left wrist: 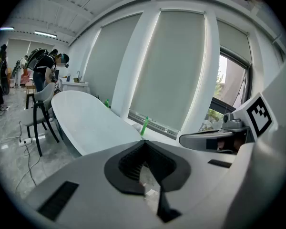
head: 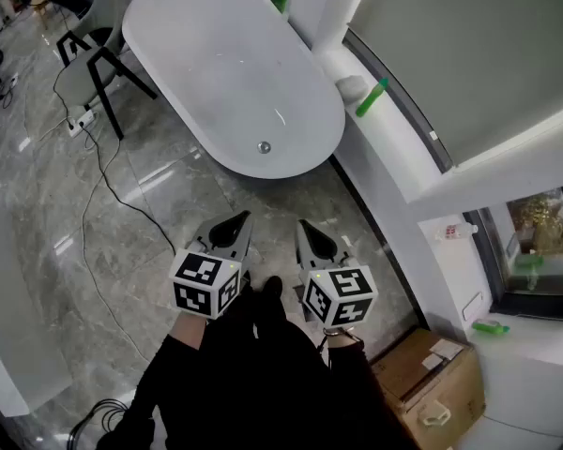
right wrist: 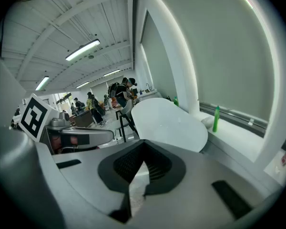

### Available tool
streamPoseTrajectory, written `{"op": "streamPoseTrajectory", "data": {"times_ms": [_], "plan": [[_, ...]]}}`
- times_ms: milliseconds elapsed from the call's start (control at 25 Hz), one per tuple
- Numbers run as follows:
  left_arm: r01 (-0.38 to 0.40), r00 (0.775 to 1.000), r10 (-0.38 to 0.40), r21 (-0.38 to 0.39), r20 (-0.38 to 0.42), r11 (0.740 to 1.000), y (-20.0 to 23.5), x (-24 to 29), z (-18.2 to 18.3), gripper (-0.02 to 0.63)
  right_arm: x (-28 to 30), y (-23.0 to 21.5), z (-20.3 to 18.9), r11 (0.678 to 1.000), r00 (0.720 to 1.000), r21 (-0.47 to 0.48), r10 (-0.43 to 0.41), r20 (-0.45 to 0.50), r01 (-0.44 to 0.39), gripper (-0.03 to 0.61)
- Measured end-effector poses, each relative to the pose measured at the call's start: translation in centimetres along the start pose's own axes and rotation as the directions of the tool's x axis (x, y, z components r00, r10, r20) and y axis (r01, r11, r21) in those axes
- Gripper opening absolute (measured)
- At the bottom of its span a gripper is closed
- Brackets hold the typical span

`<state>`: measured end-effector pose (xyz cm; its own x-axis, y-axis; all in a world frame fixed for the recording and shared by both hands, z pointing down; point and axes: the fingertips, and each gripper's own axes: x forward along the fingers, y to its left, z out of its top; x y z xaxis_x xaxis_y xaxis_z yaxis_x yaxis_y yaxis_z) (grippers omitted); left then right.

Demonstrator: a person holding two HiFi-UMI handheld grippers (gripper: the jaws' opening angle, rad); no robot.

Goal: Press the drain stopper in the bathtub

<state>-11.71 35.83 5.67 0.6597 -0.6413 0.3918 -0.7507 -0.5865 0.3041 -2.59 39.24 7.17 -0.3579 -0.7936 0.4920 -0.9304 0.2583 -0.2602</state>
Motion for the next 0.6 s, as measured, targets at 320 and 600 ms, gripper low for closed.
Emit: {"op": "streamPoseTrajectory", "data": {"times_ms": [320,600], "plan": [[0.008,1.000,-0.008,0.006,0.005,1.000,-0.2,-0.3,0.1,0.005,0.1,0.1,-0.5,1.000,1.000,-0.004,-0.005,-0.010,0.005,0.002],[-0.002,1.000,0.002,-0.003,0.013,1.000,0.9,-0.8,0.4,0.005,0.5,0.6,-0.4,1.000,1.000,0.002,0.012,-0.005,-0.012,0.002]]}}
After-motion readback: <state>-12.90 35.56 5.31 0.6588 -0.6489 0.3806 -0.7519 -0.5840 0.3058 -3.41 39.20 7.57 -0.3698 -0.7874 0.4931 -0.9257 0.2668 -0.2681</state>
